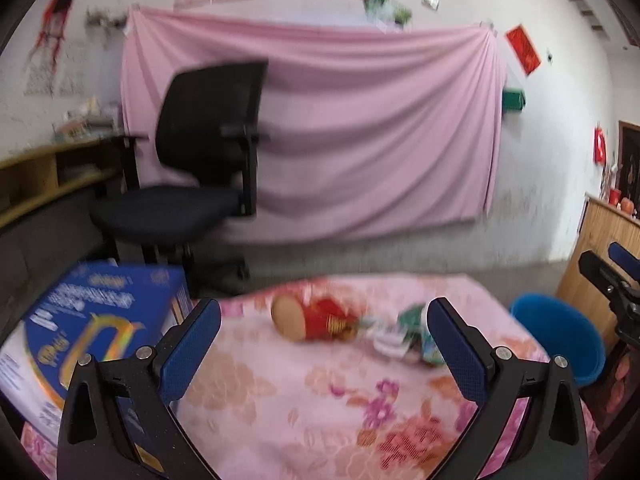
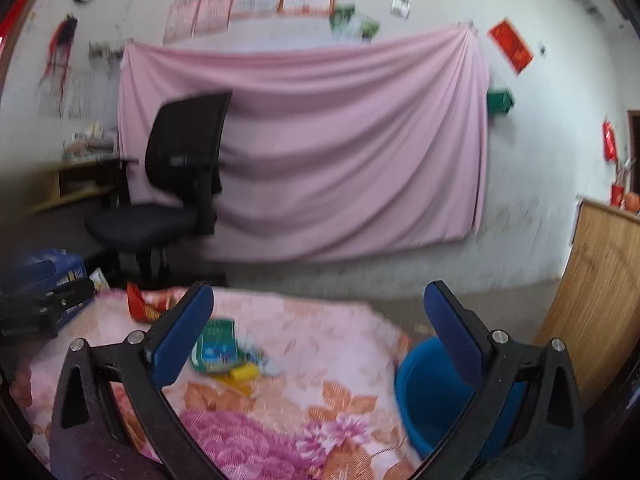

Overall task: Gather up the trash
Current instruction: 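Move both tools back over the bed toward the remaining trash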

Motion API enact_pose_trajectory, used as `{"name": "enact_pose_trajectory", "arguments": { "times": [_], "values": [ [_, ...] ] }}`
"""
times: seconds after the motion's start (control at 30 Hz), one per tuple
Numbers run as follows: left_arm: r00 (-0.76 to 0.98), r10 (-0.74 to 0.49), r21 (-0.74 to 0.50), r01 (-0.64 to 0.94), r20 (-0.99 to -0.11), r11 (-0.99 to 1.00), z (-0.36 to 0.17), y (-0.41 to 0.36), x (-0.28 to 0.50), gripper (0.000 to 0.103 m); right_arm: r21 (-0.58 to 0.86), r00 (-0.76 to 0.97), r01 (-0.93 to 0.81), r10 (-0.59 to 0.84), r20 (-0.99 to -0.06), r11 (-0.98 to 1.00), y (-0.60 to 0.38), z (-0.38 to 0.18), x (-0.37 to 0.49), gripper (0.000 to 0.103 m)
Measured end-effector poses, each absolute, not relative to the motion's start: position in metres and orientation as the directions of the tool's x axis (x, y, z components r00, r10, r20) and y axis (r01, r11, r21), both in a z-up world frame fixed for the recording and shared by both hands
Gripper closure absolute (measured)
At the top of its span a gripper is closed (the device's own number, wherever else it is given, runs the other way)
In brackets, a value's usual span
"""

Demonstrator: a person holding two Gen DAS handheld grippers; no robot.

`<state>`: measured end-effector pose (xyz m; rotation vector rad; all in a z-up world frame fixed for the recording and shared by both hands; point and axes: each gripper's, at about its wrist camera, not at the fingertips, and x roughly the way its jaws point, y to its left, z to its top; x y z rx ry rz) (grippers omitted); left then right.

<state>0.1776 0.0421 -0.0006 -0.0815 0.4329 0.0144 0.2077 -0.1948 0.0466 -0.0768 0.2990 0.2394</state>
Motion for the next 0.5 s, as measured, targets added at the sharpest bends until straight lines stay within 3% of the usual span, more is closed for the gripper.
{"name": "enact_pose_trajectory", "arguments": {
  "times": [0.17,0.3,0.5],
  "values": [
    [0.827,-0.055,-0.132,-0.024,-0.559,0.991,-0.02,0.046,0.203,0.003,-0.033,0.864,-0.287,0.244,-0.441,0.957,-0.187,0.026,0.231,0.0],
    [0.78,-0.081,-0.16,-0.025,-0.62,0.987,-0.033,0.049,0.214,0.003,-0.014,0.799,-0.327,0.268,-0.538,0.945,-0.179,0.011,0.245,0.001],
    [0.741,-0.097,-0.189,-0.04,-0.664,0.981,-0.045,0.053,0.225,0.006,0.023,0.701,-0.377,0.301,-0.647,0.926,-0.166,-0.004,0.264,0.015]
  ]
}}
